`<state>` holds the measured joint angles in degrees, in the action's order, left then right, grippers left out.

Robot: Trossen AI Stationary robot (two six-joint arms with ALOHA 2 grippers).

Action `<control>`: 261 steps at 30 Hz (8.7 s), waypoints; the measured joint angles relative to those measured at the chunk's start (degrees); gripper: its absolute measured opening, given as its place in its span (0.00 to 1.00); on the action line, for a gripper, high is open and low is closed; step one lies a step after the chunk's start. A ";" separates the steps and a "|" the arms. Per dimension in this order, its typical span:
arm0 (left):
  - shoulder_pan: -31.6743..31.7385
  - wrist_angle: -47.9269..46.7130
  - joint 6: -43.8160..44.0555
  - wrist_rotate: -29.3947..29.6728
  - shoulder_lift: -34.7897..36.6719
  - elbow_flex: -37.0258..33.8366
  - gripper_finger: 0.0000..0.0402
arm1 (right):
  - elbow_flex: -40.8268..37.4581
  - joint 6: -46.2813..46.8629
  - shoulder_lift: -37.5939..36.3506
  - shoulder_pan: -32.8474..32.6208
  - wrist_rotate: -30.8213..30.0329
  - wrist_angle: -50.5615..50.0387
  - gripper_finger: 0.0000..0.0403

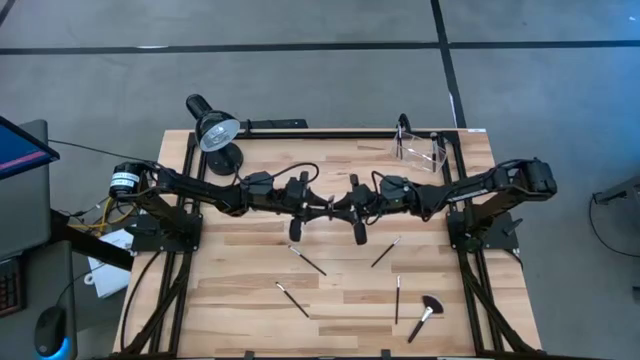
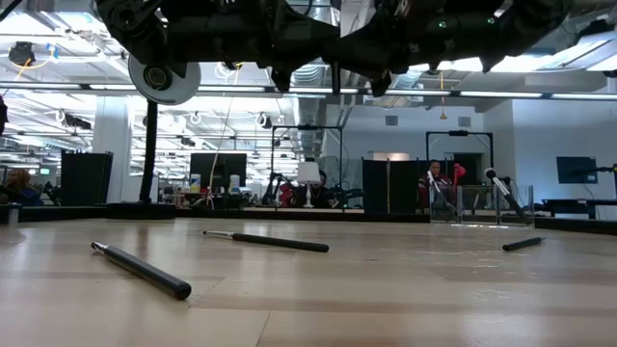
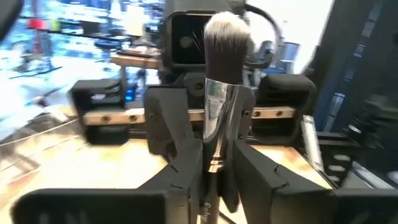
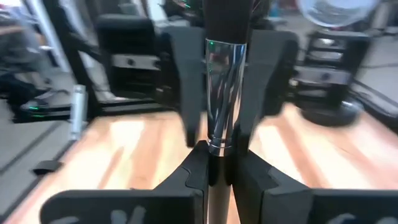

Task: Sort items
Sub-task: Put the powder brush into the transparent organizer, then put the foundation brush into the transparent organizer

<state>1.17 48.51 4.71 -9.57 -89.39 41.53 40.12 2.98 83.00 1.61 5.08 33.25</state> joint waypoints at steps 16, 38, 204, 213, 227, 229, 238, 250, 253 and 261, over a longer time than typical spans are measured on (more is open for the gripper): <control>0.26 -0.92 1.73 10.28 9.34 0.03 0.48 | -5.44 1.21 -21.63 2.78 -23.81 -29.86 0.08; -3.56 -2.32 1.14 10.63 6.45 -0.02 0.36 | -22.67 13.56 -43.67 32.86 -52.08 -39.29 0.08; -7.94 -21.11 0.45 20.28 6.50 1.61 0.30 | -17.88 4.48 -38.80 7.77 -17.58 -27.53 0.00; -16.78 -37.09 6.22 36.48 6.50 6.43 0.30 | -17.88 1.80 -35.77 2.62 -15.36 -25.86 0.00; -28.19 -40.00 13.16 47.52 6.48 9.36 0.23 | -17.88 5.77 -28.89 -8.74 -15.39 -19.42 0.00; -29.57 -39.87 14.00 47.54 6.10 9.36 0.22 | -17.90 7.58 -26.66 -11.15 -15.49 -17.85 0.00; -36.06 -39.94 13.94 47.94 3.21 9.56 0.18 | -10.98 9.15 -15.61 -21.92 -21.58 -13.03 0.00; -40.46 -39.87 20.19 51.11 0.28 9.92 0.14 | 7.96 11.13 -5.86 -27.03 -26.05 -43.36 0.00; -39.86 -39.97 21.25 51.28 -2.03 9.88 0.13 | 8.32 15.96 -6.32 -28.25 -26.14 -46.97 0.00; -36.15 -39.78 19.74 48.66 -6.91 9.86 0.13 | 8.35 23.71 -4.44 -32.01 -26.27 -48.98 0.00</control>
<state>-34.99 8.73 24.45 39.09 -96.30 51.40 48.47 26.70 78.57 -30.40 -21.19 -15.74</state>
